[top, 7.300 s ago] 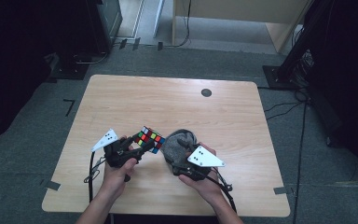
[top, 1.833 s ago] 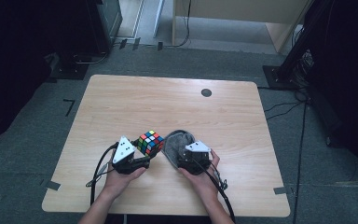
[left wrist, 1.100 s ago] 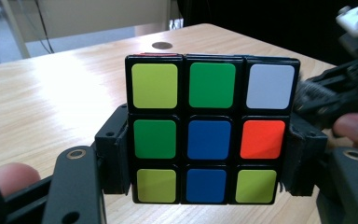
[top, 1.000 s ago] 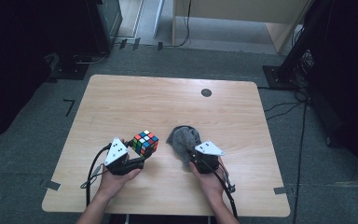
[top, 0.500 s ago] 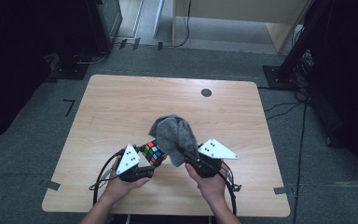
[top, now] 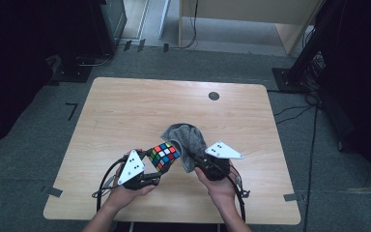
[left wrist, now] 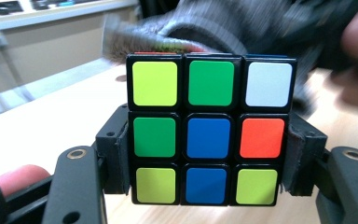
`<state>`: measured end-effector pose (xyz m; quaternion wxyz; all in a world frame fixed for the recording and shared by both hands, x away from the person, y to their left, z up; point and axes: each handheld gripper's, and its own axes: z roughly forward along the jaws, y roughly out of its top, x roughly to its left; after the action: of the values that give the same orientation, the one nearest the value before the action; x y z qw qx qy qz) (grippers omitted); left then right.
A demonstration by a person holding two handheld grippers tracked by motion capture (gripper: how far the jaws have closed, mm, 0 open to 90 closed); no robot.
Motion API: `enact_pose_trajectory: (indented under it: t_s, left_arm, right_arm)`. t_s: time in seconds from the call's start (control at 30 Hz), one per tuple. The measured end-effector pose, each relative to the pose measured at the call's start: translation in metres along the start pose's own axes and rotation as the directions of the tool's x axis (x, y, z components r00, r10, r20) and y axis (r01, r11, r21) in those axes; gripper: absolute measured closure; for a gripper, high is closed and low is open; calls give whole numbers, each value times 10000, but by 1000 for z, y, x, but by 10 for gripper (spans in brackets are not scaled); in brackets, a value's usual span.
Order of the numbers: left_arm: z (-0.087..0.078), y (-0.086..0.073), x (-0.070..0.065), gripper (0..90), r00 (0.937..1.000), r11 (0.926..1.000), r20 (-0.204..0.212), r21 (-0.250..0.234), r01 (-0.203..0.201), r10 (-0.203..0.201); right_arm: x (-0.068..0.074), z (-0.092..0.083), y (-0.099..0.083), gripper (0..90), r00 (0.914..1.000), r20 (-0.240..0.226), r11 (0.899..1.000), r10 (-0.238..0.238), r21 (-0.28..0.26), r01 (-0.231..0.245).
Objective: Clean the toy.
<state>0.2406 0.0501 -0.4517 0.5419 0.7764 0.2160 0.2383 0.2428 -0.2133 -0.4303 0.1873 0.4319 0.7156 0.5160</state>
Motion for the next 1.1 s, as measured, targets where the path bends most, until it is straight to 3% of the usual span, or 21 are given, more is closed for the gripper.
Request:
enact_pose_trajectory:
  t_s: [0.07, 0.13, 0.2, 0.27, 0.37, 0.43, 0.5, 0.53, 0.6, 0.67, 0.77, 0.83, 0.9, 1.0, 1.1]
  left_arm:
    - [4, -4, -1, 340, 9998, 9990, -95, 407, -193, 197]
    - [9, -8, -2, 340, 10000, 9984, -2, 555, -55, 55]
    - [12, -8, -6, 340, 9999, 9974, 75, 699, -153, 148]
    - [12, -8, -6, 339, 9998, 9975, 162, 688, -135, 124]
    - [7, -7, -4, 340, 9983, 9994, 511, 214, 271, -281]
    - [4, -7, -3, 339, 9991, 9995, 384, 262, 178, -188]
    - [3, -8, -1, 339, 9995, 9992, 234, 314, 227, -234]
    - [2, -9, 0, 339, 9991, 9989, 199, 269, 373, -378]
    - [1, -10, 2, 340, 9992, 9987, 91, 320, 392, -395]
    - [4, -12, 0, 340, 9998, 9976, -205, 685, 26, -12]
    - [9, -15, -2, 339, 9999, 9953, 1, 960, 154, -155]
    - [11, -15, -5, 339, 9997, 9951, 146, 974, 190, -205]
    - [10, -13, -7, 339, 9997, 9963, 210, 850, 134, -152]
    - [3, -9, -5, 339, 9975, 9985, 488, 217, 509, -519]
    - [0, -8, -2, 339, 9991, 9993, 269, 212, 321, -326]
  right_arm:
    - [3, -6, 5, 765, 9993, -366, 9989, 119, -456, -136]
    - [14, -10, 11, 760, 9948, -984, 9961, -273, -864, 188]
    - [30, -11, 15, 756, 9834, -1686, 9921, -676, -1161, 483]
    - [38, -9, 16, 753, 9731, -2213, 9922, -647, -1183, 390]
    - [39, 0, 10, 756, 9774, -2027, 9954, -608, -846, 444]
    - [28, 6, 2, 760, 9819, -1892, 9974, -114, -718, -23]
    - [21, 10, 1, 761, 9912, -1309, 9989, -176, -458, 117]
    - [15, 13, -1, 762, 9968, -672, 9990, -441, -142, 433]
    - [5, 16, -3, 762, 9995, -308, 9998, 20, 215, -13]
    - [0, 12, -2, 762, 9978, -419, 9987, 508, -44, -510]
    - [11, 3, 7, 759, 9936, -1108, 9975, 218, -644, -291]
    - [23, -1, 13, 757, 9818, -1899, 9958, 76, -882, -248]
    - [33, -3, 16, 756, 9721, -2341, 9954, -141, -959, -87]
    - [37, 2, 13, 758, 9716, -2347, 9975, -287, -700, 126]
    - [26, 8, 5, 759, 9775, -2101, 9984, 193, -479, -301]
